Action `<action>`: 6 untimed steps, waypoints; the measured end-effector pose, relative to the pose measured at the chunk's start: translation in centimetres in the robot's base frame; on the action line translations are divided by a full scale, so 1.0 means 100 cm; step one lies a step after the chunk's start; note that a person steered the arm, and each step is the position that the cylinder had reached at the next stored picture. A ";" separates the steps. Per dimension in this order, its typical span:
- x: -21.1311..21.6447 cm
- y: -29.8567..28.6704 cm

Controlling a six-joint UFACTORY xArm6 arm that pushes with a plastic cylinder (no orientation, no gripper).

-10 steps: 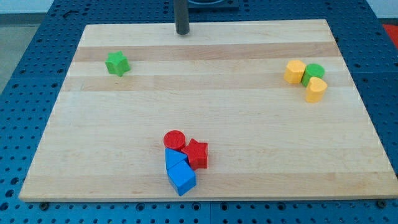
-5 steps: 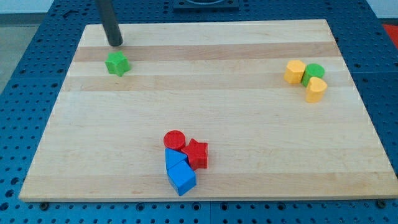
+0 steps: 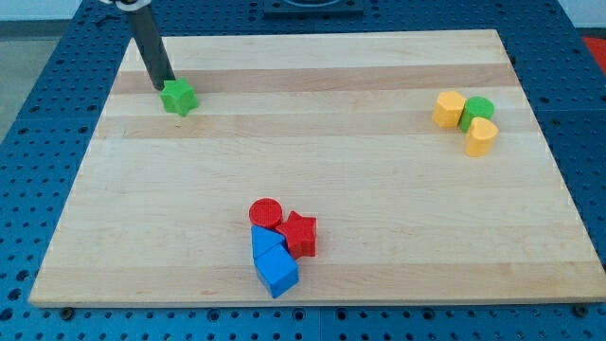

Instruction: Slide the green star towards the center

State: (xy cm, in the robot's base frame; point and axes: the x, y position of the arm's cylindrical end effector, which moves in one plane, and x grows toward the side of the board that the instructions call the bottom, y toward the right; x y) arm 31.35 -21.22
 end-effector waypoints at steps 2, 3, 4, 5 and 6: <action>0.073 0.069; 0.078 0.084; 0.067 0.079; 0.072 0.057; 0.088 0.039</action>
